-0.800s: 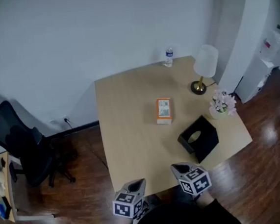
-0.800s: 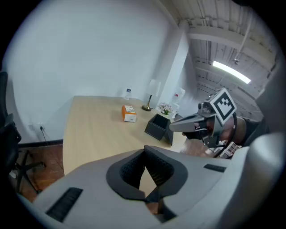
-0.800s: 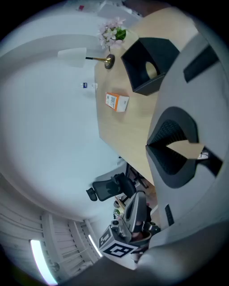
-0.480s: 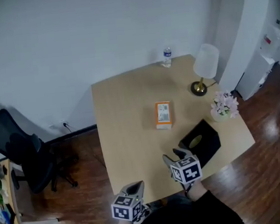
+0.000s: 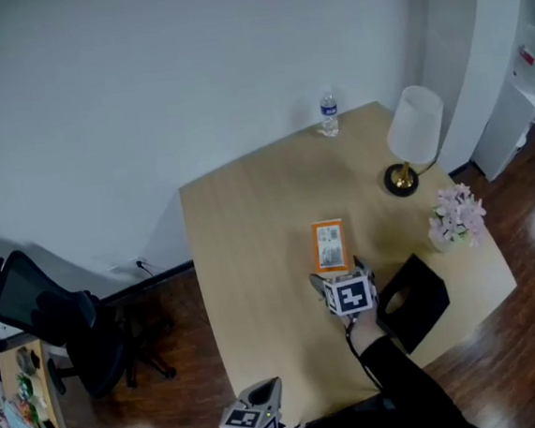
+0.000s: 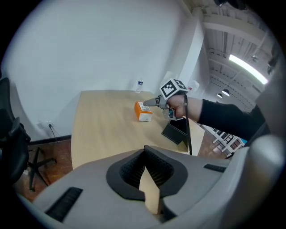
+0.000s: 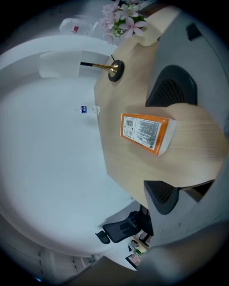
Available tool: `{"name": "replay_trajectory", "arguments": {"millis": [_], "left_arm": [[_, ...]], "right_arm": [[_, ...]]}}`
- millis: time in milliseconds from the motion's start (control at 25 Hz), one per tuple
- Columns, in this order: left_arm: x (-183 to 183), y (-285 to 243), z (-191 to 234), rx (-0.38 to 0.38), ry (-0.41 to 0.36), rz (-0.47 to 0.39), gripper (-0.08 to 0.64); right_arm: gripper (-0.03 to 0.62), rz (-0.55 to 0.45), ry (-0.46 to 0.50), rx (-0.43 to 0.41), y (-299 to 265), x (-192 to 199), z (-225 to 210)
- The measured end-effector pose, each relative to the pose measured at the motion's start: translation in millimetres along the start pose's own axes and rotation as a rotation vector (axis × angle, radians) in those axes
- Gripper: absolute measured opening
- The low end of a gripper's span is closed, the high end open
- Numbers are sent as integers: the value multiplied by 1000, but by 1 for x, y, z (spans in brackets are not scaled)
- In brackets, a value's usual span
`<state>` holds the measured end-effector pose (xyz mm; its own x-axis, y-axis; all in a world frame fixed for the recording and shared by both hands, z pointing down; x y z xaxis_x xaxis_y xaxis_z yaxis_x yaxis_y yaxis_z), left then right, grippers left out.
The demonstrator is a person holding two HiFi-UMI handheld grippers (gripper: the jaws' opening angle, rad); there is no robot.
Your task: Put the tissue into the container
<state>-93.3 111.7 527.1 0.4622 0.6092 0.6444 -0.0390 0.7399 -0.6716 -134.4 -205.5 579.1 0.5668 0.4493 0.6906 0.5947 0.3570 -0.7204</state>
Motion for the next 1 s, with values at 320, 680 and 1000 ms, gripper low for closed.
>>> {"name": "replay_trajectory", "arguments": {"millis": [320,680,1000], "left_arm": [[-8,-22,8,-23,38,90,-3],[-13,-34,-4,-65,81,116,-3],[-6,-23,13,27,22,101,-3]], "right_arm": [[514,115,-28,66,-85,5,-12],[496,122,-57,16,-112,19,-14],[425,70,-177,-37,-73,10,-9]]}}
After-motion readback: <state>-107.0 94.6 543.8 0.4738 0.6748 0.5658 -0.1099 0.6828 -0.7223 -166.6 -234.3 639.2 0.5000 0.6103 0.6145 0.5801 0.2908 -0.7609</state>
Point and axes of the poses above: the fingertips, and each gripper's own axes: y backward along the fingers, z to its left, x out of its underside, the point moved 5 cm from there along y, backward along the fingers, and after that the axes turned 8 degrees about x, right-handed, at the moved point
